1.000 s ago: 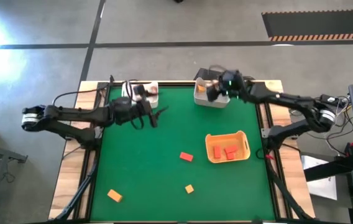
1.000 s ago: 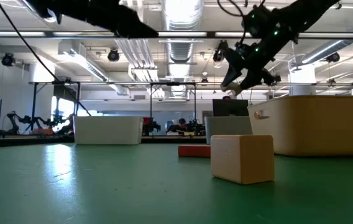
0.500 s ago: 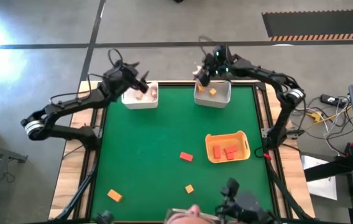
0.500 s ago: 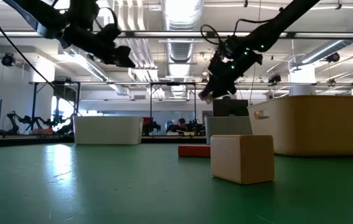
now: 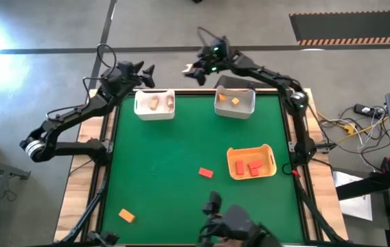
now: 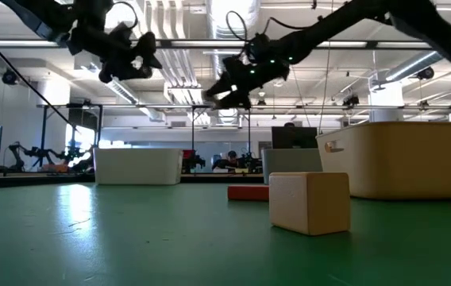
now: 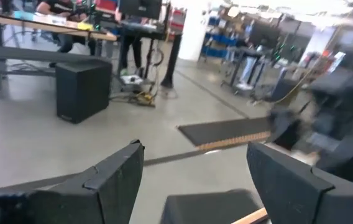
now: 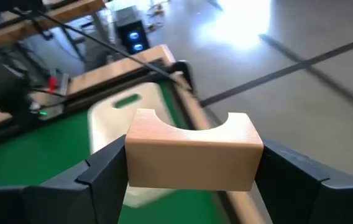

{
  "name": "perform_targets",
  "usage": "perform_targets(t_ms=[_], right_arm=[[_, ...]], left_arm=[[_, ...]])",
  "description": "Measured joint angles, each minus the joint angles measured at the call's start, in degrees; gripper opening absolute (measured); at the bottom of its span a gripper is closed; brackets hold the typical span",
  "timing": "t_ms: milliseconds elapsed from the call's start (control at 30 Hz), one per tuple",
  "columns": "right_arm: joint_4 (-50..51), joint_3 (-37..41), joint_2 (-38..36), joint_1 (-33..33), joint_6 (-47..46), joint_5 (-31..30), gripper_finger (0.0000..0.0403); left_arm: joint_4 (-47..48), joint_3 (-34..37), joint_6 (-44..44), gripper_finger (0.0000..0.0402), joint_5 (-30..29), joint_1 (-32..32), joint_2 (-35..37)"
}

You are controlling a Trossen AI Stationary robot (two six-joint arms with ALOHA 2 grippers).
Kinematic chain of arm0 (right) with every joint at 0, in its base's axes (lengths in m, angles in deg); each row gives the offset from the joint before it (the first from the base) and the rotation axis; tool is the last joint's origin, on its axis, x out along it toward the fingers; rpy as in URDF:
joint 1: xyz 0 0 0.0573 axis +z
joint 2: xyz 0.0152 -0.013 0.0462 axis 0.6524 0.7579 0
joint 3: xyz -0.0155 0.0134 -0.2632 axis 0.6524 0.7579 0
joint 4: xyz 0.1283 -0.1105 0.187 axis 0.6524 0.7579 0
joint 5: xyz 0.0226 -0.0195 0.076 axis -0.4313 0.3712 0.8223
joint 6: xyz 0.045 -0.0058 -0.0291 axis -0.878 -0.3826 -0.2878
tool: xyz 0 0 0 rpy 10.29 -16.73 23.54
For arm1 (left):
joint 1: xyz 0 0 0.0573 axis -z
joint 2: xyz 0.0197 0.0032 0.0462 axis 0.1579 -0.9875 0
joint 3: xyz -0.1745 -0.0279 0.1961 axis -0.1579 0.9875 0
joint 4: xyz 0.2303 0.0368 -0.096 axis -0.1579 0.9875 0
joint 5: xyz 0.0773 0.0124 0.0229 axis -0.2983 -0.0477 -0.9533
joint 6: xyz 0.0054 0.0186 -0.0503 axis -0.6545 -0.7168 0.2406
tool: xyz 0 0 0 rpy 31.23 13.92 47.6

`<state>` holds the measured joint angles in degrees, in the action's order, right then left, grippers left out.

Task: Sort & place blocks by color
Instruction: Put the brown block into the white bin

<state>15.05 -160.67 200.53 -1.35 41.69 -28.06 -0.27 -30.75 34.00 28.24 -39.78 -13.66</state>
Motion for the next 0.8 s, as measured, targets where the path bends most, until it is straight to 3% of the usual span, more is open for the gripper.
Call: perform_targets(t_ms=[433,800], right_arm=[[0.7,-17.3,18.4,9.1,-8.0,-1.6,0.0279],[3.0,-25.4,25.8,10.2,-13.6,0.0,0.0330]], left_arm=[[0.4,-0.2,2.5,0.0267,-0.1,-0.1,7.5],[0.5,-0.2,2.5,0.0267,1.1,-0.1,9.0]])
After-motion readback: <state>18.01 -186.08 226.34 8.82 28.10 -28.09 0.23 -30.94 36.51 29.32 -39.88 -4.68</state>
